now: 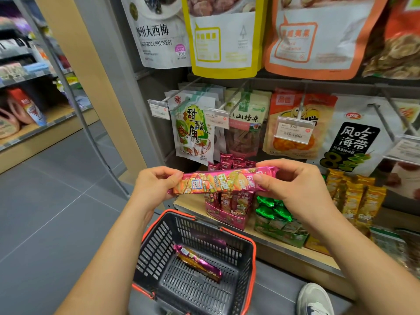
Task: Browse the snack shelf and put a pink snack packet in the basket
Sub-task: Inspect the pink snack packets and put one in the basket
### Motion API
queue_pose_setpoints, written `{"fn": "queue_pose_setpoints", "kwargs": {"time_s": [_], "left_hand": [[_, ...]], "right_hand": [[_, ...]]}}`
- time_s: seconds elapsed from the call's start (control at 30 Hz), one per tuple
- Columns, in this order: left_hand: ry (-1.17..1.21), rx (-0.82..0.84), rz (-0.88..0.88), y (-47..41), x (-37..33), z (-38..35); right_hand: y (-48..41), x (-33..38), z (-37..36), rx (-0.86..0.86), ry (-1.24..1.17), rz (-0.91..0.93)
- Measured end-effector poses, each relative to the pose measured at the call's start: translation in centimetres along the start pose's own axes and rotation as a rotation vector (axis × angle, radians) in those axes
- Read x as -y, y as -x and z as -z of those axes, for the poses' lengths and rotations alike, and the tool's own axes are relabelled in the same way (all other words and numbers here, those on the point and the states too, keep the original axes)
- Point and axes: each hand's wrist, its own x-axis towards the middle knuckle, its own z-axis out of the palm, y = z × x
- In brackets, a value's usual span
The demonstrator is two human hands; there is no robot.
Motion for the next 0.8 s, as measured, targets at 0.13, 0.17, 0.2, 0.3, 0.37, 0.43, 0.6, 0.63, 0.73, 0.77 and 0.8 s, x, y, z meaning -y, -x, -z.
{"fn": "queue_pose_setpoints", "kwargs": {"time_s": [0.13,0.17,0.2,0.3,0.37,0.43,0.6,0.63,0.73,0.77,0.8], "left_hand": [[-0.037,0.012,0.011,-0.1,0.5,-0.6],[-0.067,0.021,0.012,-0.1,0.7,-0.7],[-0.113,0.035,0.005,-0.1,0.8,-0.8],[-0.488,0.181,-0.111,0.2,1.3,-1.1],[-0.785,0.336,-0.281,1.1,1.3,-2.3],[-0.727,0.422,-0.391,2.5,1.1,-4.4],[-0.516,0.375,-0.545,4.0,-0.1,-7.5],[-0.485,0.38,-0.551,3.9,-0.4,-7.3],[-0.531,0.464,-0.547,3.5,-0.8,-6.3],[-0.603,0.485,-0.555,3.3,-0.8,-6.0],[-0.685,0.494,-0.553,3.2,-0.6,-5.6]], "right_hand": [[-0.1,0.0,-0.4,-0.108,-0.035,0.038],[-0.2,-0.1,-0.5,-0.119,-0.017,0.029],[-0.3,-0.2,-0.5,-0.114,0.01,0.015],[-0.6,-0.3,-0.5,-0.071,0.181,0.002],[-0.5,-0.3,-0.7,-0.084,0.358,0.062],[-0.3,-0.3,-1.3,-0.1,0.487,0.126],[-0.4,-0.7,-2.4,-0.054,0.489,0.151],[-0.4,-0.7,-2.4,-0.027,0.473,0.146],[-0.8,-0.8,-2.4,0.135,0.431,0.054],[-1.0,-0.5,-2.4,0.235,0.407,-0.027],[-1.3,-0.4,-2.3,0.33,0.415,-0.104]]}}
